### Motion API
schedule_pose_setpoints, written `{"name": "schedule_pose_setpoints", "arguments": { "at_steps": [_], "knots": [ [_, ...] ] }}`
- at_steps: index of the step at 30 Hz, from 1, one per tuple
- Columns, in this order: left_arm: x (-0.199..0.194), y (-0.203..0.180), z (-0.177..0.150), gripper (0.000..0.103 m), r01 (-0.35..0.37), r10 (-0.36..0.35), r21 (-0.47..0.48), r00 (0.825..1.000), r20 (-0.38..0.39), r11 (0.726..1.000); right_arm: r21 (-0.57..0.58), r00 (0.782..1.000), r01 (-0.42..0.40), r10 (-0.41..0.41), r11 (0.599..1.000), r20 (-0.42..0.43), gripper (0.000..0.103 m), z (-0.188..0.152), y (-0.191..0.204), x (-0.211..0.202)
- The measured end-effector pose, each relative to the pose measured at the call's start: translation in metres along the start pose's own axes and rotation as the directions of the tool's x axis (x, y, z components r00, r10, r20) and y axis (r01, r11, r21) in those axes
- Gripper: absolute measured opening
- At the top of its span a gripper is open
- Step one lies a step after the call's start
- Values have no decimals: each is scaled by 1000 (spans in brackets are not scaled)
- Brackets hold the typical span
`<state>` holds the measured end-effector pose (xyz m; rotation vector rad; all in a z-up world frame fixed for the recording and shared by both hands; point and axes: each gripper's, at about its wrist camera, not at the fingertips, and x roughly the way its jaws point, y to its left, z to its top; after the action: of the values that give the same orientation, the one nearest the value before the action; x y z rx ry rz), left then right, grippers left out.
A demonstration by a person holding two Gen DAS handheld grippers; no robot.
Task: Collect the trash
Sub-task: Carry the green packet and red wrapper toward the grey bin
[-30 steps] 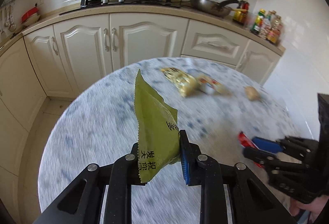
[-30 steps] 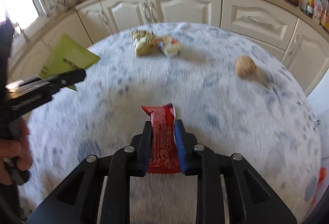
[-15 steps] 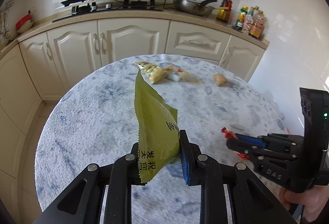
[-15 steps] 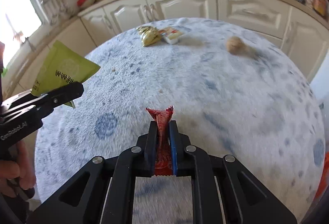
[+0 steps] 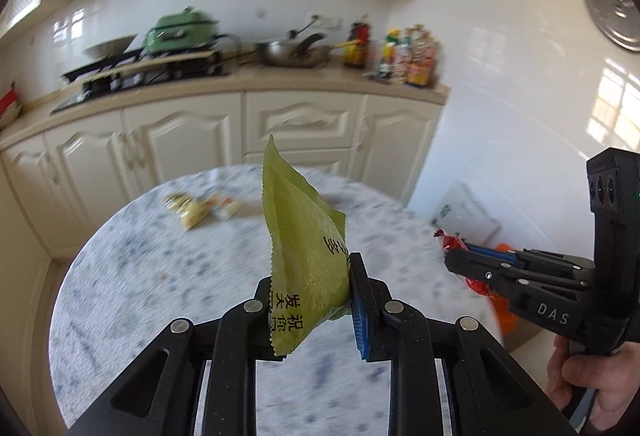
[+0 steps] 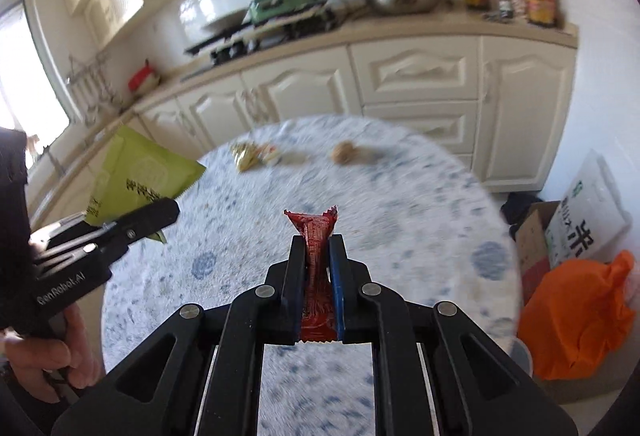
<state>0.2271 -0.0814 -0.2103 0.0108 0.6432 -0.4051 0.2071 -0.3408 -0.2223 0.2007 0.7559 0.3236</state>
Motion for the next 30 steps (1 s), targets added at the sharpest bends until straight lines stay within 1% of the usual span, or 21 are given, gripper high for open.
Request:
{"name": "schedule_pose_setpoints", "arguments": {
  "at_steps": [5,10,15,18,22,25,27,30],
  "knots": [
    [-6,-38,11,20,65,-67,59,998,22,996,50,995,59,-62,997,72,11,1,-32,-48],
    [-8,-80,26,20,127,-132,116,991,33,985,107,982,132,-145,985,123,11,-4,-69,-90],
    [-5,-122,37,20,194,-202,175,979,31,965,186,962,204,-232,961,145,11,-15,-109,-125],
    [2,-147,40,20,231,-239,204,971,17,951,226,952,238,-273,944,140,11,-24,-130,-139],
    [17,-176,41,20,279,-283,231,959,-17,932,274,941,271,-314,923,127,11,-38,-155,-150],
    [34,-200,41,20,319,-314,245,947,-62,915,309,935,289,-337,906,114,11,-48,-174,-156],
    [52,-220,46,20,338,-325,252,941,-95,907,326,933,296,-345,898,102,11,-54,-182,-156],
    [80,-247,45,20,371,-338,263,927,-164,891,366,933,303,-353,880,76,11,-65,-203,-152]
  ]
}}
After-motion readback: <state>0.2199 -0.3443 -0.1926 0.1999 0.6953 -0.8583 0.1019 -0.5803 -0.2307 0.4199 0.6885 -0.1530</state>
